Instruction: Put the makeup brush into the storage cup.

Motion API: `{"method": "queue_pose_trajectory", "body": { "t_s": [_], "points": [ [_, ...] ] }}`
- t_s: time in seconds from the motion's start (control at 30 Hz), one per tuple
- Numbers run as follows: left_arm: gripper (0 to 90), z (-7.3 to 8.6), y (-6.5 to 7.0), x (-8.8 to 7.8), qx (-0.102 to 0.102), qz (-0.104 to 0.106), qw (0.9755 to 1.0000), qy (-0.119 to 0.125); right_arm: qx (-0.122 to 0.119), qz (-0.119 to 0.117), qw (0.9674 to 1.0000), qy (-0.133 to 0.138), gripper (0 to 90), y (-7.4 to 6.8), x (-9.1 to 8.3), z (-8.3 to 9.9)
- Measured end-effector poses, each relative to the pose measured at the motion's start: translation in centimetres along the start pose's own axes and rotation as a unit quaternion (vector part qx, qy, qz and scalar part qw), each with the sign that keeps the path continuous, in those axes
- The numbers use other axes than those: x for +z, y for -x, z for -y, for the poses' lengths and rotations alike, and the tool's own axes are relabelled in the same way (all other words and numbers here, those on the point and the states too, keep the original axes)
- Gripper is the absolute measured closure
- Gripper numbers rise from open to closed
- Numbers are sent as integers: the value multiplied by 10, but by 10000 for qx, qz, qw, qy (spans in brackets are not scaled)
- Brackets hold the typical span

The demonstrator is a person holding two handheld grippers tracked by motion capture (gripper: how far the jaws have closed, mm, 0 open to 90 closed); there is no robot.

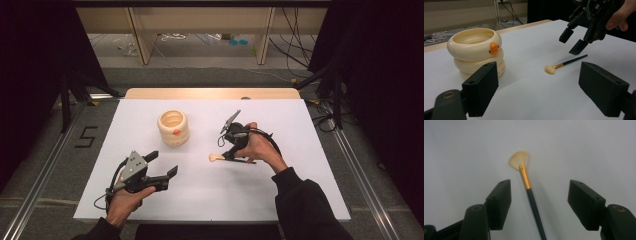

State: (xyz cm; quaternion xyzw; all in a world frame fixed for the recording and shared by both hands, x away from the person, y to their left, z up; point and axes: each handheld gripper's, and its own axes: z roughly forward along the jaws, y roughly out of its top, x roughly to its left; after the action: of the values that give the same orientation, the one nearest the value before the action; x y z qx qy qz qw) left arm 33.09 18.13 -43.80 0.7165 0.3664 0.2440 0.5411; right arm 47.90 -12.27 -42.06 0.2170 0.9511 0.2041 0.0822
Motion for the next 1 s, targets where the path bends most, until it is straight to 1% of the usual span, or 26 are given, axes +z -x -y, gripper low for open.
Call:
{"method": "queue_pose_trajectory", "body": {
  "t_s": [0.03,0.07,0.1,0.13,0.4,0.47,0.5,0.63,0.73,0.83,0.93,1.0],
  "points": [
    [158,0,0,0,-4,-2,10000,8,1,-16,10000,-71,371,0,1,-1],
    [158,0,0,0,-4,-2,10000,8,1,-16,10000,-71,371,0,1,-1],
    [158,0,0,0,-16,-1,10000,25,-78,-1,9998,-201,379,0,5,-2],
    [158,0,0,0,-5,0,10000,16,-76,-19,9996,-255,384,0,6,-3],
    [158,0,0,0,-3,-4,10000,13,-218,-103,9980,-581,415,0,16,-6],
    [158,0,0,0,2,0,10000,13,-222,-122,9975,-653,428,-1,17,-6],
    [158,0,0,0,7,0,10000,4,-243,-132,9974,-659,437,0,18,-6],
    [159,0,0,0,-5,-1,10000,15,-187,-134,9967,-780,479,0,19,-8],
    [158,0,0,0,7,4,10000,-7,-189,-168,9965,-797,493,1,20,-8],
    [158,0,0,0,6,6,10000,-10,-126,-173,9956,-916,522,1,22,-10],
    [158,0,0,0,-4,2,10000,-4,-166,-224,9949,-965,538,2,24,-10],
    [158,0,0,0,0,5,10000,-12,-190,-213,9947,-988,545,3,26,-10]
  ]
}}
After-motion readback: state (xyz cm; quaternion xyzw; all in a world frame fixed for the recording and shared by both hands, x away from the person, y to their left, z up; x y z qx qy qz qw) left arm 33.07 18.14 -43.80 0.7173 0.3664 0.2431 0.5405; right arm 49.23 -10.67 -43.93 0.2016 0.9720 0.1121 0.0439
